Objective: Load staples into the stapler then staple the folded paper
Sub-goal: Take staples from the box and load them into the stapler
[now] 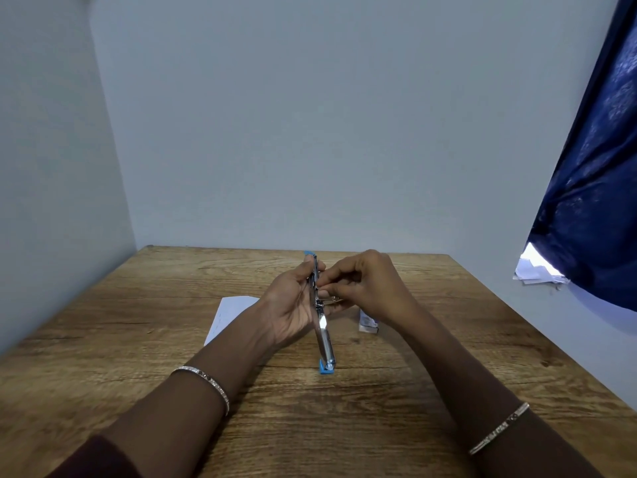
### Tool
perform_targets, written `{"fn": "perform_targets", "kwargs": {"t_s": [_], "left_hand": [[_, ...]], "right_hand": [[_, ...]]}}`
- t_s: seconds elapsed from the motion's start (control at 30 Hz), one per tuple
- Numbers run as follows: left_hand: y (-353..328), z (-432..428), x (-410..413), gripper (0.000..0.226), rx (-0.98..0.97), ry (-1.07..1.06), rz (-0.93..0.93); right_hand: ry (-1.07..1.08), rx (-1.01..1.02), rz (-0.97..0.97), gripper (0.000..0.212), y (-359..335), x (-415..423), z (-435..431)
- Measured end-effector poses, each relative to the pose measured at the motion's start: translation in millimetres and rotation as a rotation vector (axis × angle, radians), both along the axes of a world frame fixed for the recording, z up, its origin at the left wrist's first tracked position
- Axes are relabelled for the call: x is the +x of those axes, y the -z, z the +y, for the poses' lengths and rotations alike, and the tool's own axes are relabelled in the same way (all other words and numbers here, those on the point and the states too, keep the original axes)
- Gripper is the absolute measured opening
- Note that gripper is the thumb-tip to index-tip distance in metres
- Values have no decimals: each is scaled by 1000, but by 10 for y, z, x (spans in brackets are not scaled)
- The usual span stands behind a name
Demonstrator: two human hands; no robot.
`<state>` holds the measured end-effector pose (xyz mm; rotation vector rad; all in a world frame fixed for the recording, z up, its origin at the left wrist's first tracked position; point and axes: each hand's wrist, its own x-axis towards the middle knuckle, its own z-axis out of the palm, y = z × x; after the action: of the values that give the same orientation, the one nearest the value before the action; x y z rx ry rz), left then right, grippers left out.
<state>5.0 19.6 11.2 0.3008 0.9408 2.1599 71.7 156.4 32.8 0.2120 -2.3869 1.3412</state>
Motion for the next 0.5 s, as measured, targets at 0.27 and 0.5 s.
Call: {"fn": "perform_targets", "kwargs": {"t_s": [0.27,0.5], "left_hand": [[33,23,-7,37,-9,38,29],[76,26,-2,59,-83,96,30]], "right_hand": [[112,25,-15,11,30,-44,-17],[98,-242,-165,18,60,-25,-11]]}}
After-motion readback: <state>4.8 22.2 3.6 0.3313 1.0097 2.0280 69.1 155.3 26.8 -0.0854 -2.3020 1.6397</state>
